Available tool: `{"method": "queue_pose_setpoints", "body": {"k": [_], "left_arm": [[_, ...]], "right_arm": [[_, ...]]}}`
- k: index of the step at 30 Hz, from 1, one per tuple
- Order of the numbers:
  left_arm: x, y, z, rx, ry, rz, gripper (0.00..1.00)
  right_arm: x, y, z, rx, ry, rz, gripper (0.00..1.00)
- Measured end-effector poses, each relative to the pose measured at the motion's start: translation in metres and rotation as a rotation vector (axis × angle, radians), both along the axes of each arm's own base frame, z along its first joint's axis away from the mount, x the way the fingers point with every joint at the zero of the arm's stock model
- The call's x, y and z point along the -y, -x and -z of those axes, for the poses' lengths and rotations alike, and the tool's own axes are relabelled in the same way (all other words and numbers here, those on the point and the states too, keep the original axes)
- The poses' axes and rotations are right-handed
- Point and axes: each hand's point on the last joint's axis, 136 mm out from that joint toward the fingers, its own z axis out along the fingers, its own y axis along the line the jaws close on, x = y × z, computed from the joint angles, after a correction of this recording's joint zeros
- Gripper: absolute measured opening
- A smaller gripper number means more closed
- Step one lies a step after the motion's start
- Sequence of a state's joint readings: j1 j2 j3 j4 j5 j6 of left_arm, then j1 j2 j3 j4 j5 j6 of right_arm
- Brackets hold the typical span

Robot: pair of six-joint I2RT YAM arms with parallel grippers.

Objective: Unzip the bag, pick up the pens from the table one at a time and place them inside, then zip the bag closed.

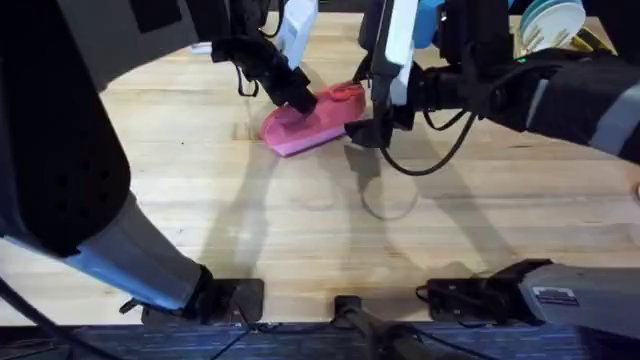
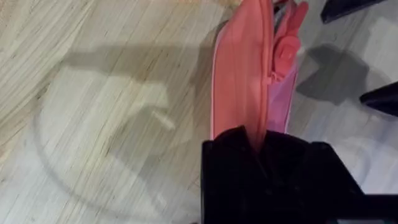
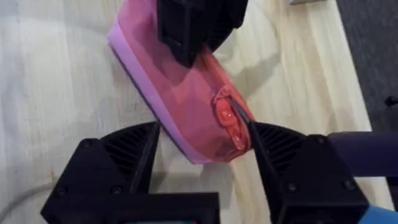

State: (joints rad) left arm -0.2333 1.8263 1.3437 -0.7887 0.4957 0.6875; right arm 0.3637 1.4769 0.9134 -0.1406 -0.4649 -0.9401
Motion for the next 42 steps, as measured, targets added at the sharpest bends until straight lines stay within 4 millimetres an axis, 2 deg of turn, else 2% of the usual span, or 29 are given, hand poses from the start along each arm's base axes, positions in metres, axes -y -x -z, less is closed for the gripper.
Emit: {"method": "queue_pose_setpoints", "body": {"k": [3, 8, 12, 18, 19, 20, 22, 25, 32, 35, 38, 42], "left_arm": [[0.000, 0.000, 0.000, 0.001, 0.000, 0.000, 0.043], [0.000, -0.001, 0.000, 0.004, -0.001, -0.001, 0.043], [0.000, -0.001, 0.000, 0.004, -0.001, -0.001, 0.043], [0.000, -0.001, 0.000, 0.004, -0.001, -0.001, 0.043], [0.000, -0.001, 0.000, 0.004, -0.001, -0.001, 0.043], [0.000, -0.001, 0.000, 0.005, -0.001, -0.001, 0.043], [0.000, -0.001, 0.000, 0.004, -0.001, -0.001, 0.043], [0.000, -0.001, 0.000, 0.004, -0.001, -0.001, 0.043], [0.000, -0.001, 0.000, 0.005, -0.001, -0.001, 0.043], [0.000, -0.001, 0.000, 0.004, -0.001, -0.001, 0.043], [0.000, -0.001, 0.000, 0.005, -0.001, -0.001, 0.043], [0.000, -0.002, 0.000, 0.008, -0.003, -0.002, 0.043]], "right_arm": [[-0.001, -0.002, -0.002, 0.012, -0.003, -0.002, 0.845], [-0.001, -0.002, -0.002, 0.014, -0.003, -0.003, 0.735], [-0.003, -0.006, -0.002, 0.028, -0.011, -0.005, 0.731], [-0.006, -0.013, 0.012, 0.019, -0.008, -0.005, 0.712], [-0.006, -0.015, 0.013, 0.022, -0.008, -0.005, 0.684], [-0.007, -0.018, 0.015, 0.029, -0.009, -0.007, 0.528], [-0.008, -0.018, 0.015, 0.031, -0.010, -0.008, 0.447], [-0.008, -0.018, 0.015, 0.031, -0.010, -0.008, 0.407], [-0.010, -0.023, 0.025, 0.027, -0.010, -0.010, 0.419], [-0.011, -0.027, 0.027, 0.038, -0.012, -0.011, 0.298], [-0.012, -0.030, 0.029, 0.045, -0.014, -0.013, 0.057], [-0.013, -0.031, 0.031, 0.048, -0.015, -0.014, 0.032]]}}
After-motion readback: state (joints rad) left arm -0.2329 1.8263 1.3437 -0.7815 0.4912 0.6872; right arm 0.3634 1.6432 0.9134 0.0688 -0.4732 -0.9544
